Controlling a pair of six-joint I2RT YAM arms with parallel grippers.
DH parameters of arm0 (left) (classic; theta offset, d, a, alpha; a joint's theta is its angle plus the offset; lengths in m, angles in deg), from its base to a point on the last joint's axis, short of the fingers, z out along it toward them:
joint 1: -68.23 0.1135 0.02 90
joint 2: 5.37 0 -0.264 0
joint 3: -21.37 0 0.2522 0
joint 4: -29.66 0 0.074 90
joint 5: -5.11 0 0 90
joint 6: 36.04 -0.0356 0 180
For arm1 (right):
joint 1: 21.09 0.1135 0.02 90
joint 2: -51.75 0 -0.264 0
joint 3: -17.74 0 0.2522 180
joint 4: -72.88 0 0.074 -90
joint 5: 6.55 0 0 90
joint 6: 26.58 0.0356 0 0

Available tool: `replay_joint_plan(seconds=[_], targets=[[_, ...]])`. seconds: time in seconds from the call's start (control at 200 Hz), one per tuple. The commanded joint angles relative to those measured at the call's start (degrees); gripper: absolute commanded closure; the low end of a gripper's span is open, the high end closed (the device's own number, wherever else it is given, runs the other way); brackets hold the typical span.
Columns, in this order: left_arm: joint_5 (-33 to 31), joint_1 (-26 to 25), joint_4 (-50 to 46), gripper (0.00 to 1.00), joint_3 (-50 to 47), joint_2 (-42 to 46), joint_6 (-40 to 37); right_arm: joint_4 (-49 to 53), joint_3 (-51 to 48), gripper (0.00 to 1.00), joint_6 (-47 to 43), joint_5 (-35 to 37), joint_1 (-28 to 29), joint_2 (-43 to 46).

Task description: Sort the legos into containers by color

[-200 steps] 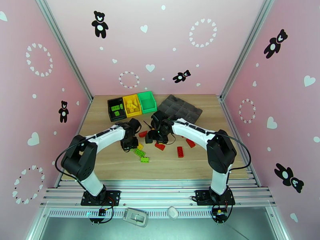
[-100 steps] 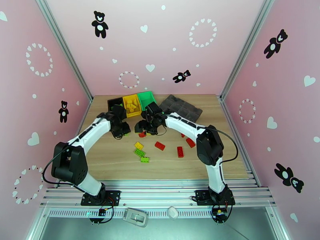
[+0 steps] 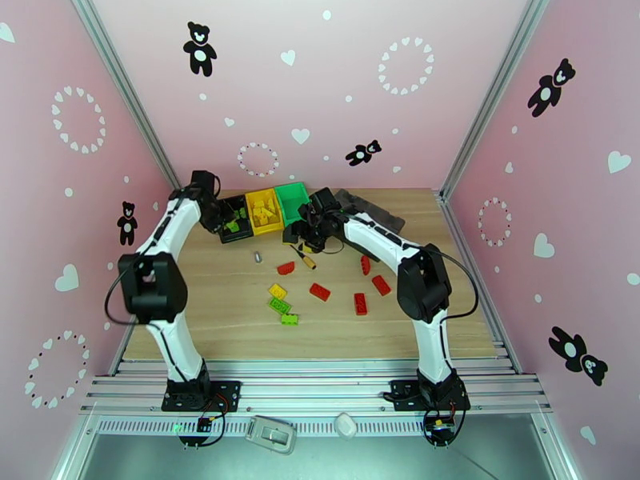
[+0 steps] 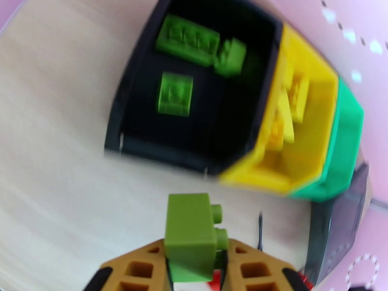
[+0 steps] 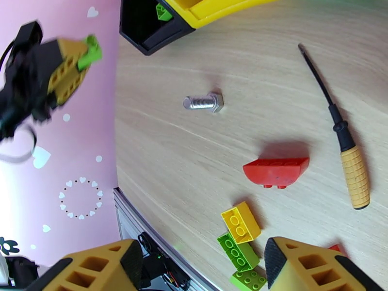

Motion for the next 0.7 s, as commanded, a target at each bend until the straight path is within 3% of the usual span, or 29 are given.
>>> replay_joint_plan(seconds=[0.0, 0.14, 0.24, 0.405, 0.691], targets=[[0.29, 0.62, -4.48, 0.62, 8.3, -5.44, -2.39, 2.21, 2.08, 0.29, -0.62, -0.06, -0.29, -0.47], [-0.12, 0.62, -7.6, 0.38, 15.9, -9.98, -3.59, 3.19, 2.08, 0.29, -0.87, 0.51, -0.44, -0.3], [-0.08, 0.42, -7.43, 0.32, 14.39, -8.18, -3.85, 5.03, 1.84, 0.29, -1.86, 1.6, -0.35, 0.13], [-1.46, -1.57, -5.34, 0.26, 3.25, 0.46, -5.44, 8.09, 0.08, 0.28, -4.46, 4.96, 0.59, 2.27], [-2.81, -8.54, -0.38, 0.22, -24.51, 19.01, -4.11, 8.74, -11.04, 0.25, -5.71, 10.96, 4.45, 8.36]])
